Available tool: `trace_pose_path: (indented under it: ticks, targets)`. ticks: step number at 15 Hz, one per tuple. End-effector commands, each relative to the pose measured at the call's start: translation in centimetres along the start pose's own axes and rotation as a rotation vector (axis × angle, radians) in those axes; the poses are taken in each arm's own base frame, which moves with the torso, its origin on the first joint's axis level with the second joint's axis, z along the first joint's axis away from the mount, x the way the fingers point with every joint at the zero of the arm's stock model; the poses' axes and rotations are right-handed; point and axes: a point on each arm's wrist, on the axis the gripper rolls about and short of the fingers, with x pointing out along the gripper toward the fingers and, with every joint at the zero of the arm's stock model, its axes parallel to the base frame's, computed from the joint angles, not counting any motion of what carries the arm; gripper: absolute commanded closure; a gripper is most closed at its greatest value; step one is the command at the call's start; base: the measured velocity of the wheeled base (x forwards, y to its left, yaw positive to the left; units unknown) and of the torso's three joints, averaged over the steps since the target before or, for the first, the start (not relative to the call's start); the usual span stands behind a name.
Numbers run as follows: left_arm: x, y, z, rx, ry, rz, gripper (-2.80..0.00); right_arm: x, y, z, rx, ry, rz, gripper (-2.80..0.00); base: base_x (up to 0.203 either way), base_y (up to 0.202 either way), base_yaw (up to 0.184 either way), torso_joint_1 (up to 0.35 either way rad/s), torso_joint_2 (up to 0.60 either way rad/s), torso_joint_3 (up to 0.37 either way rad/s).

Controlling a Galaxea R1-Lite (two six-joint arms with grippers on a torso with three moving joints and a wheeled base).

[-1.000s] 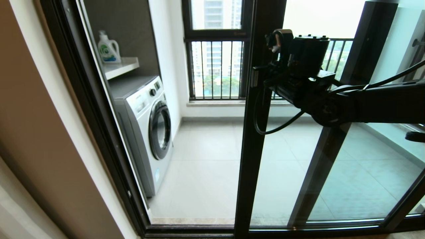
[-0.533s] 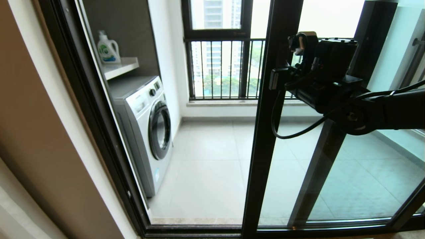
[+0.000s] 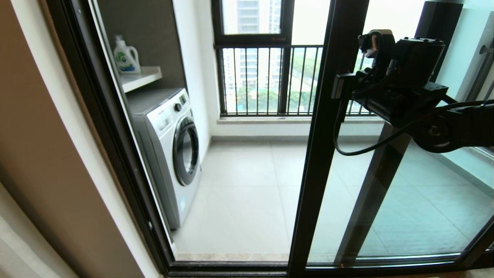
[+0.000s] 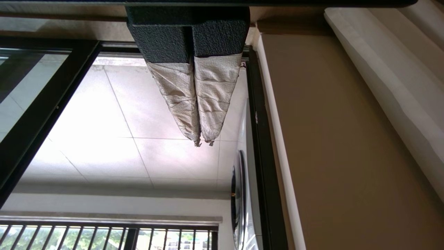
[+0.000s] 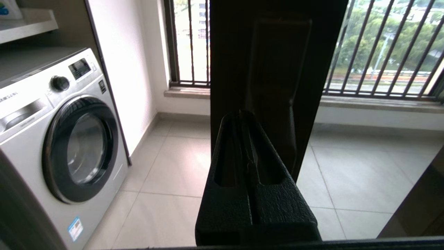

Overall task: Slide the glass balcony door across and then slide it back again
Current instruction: Open the slid door

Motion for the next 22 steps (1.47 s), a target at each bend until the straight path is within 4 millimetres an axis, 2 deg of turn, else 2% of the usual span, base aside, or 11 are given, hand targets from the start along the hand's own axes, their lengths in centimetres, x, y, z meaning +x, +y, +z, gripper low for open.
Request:
trace_pose_path:
  ticks: [1,6,9,11,13,15,16,19,20,22]
  targets:
    - [0.0,0.0,0.0,-0.001,0.002,0.001,0.00,-0.2,-1.9,0.2,-0.006,-0.004,-0.029,0.00,0.000,0.000,0.000,0.000,0.00,0.000]
    - [0.0,0.0,0.0,-0.001,0.001,0.001,0.00,-0.2,-5.3,0.0,-0.018,0.003,-0.073,0.00,0.000,0.000,0.000,0.000,0.00,0.000]
    - [0.0,0.0,0.0,-0.001,0.002,0.001,0.00,-1.0,-5.8,0.5,-0.019,-0.009,-0.066,0.00,0.000,0.000,0.000,0.000,0.00,0.000]
    - [0.0,0.0,0.0,-0.001,0.002,0.001,0.00,-1.8,-5.5,2.2,-0.010,-0.097,-0.064,0.00,0.000,0.000,0.000,0.000,0.00,0.000]
    - [0.0,0.0,0.0,-0.001,0.001,0.001,0.00,-2.7,-4.1,3.6,0.006,-0.172,-0.022,0.00,0.000,0.000,0.000,0.000,0.00,0.000]
    - [0.0,0.0,0.0,-0.001,0.001,0.001,0.00,-3.2,-2.1,4.0,0.020,-0.183,0.037,0.00,0.000,0.000,0.000,0.000,0.00,0.000]
    - [0.0,0.0,0.0,-0.001,0.001,0.001,0.00,-3.1,-1.1,3.7,0.024,-0.174,0.066,0.00,0.000,0.000,0.000,0.000,0.00,0.000]
    - [0.0,0.0,0.0,-0.001,0.001,0.001,0.00,-1.5,0.6,1.0,0.019,-0.104,0.102,0.00,0.000,0.000,0.000,0.000,0.00,0.000]
    - [0.0,0.0,0.0,-0.001,0.002,0.001,0.00,-0.9,0.8,0.0,0.015,-0.082,0.097,0.00,0.000,0.000,0.000,0.000,0.00,0.000]
    - [0.0,0.0,0.0,-0.001,0.002,0.001,0.00,-0.1,-0.3,-1.3,0.005,-0.048,0.059,0.00,0.000,0.000,0.000,0.000,0.00,0.000]
